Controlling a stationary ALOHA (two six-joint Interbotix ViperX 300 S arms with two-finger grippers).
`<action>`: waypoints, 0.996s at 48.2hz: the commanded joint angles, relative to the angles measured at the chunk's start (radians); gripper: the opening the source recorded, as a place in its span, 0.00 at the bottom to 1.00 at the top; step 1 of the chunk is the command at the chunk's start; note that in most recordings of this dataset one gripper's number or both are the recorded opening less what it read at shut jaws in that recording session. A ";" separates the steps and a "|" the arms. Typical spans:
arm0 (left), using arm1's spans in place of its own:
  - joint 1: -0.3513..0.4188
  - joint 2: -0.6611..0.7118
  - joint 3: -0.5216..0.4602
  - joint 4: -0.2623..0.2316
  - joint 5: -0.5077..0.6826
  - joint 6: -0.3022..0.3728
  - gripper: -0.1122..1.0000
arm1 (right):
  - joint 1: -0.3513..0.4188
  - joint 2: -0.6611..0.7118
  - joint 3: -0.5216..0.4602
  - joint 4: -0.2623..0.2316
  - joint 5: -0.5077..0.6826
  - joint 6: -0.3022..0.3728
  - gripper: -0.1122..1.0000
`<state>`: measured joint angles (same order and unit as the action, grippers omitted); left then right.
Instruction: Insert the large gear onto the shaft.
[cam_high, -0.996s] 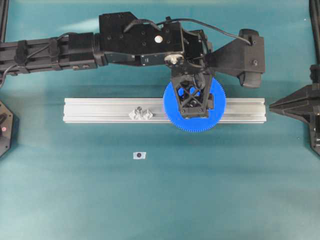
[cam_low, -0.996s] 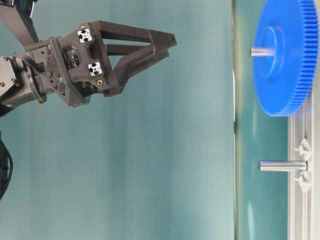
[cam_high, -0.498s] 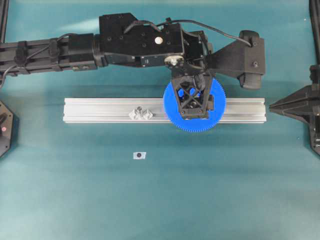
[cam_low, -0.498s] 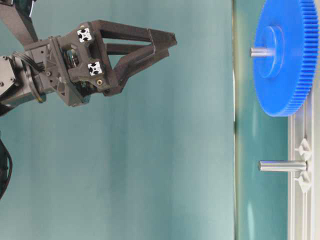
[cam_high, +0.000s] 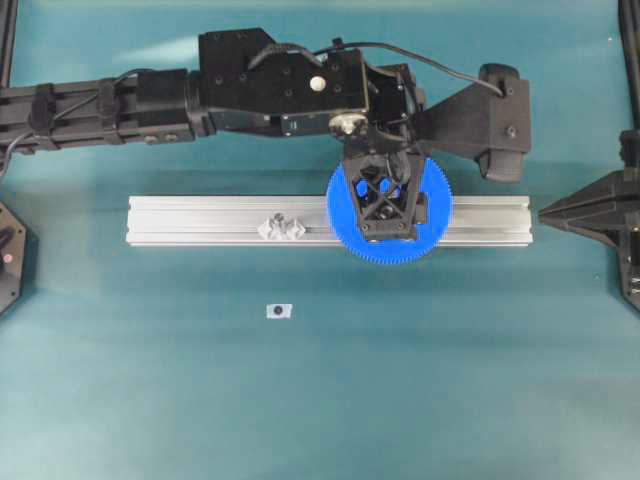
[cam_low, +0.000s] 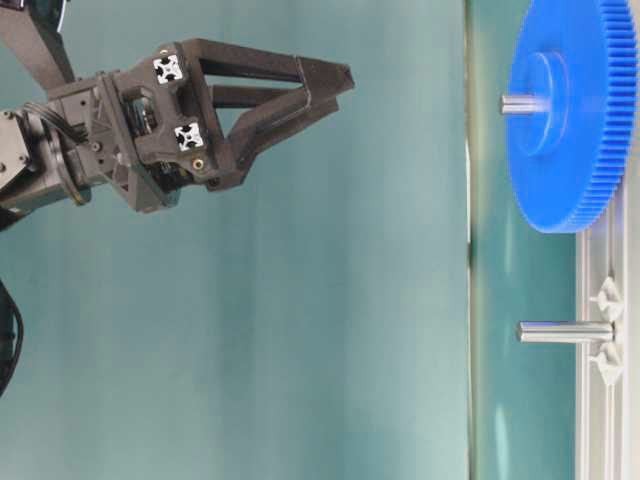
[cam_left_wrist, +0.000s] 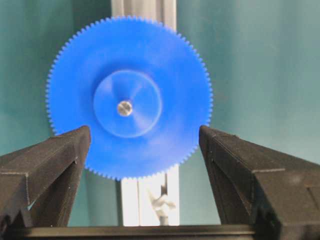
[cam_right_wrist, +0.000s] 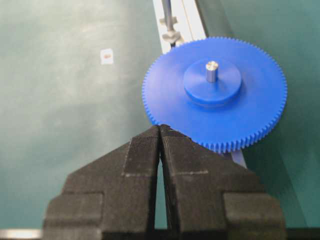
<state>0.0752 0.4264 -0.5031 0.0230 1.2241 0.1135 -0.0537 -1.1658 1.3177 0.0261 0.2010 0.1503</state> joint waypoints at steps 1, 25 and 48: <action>-0.009 -0.049 -0.029 -0.002 0.012 -0.002 0.85 | -0.002 0.009 -0.009 0.002 -0.005 0.011 0.18; -0.020 -0.054 -0.029 -0.002 0.023 -0.025 0.82 | -0.002 0.009 -0.011 0.000 -0.005 0.009 0.18; -0.020 -0.057 -0.038 -0.002 -0.035 -0.041 0.82 | -0.002 0.008 -0.011 0.000 -0.006 0.009 0.18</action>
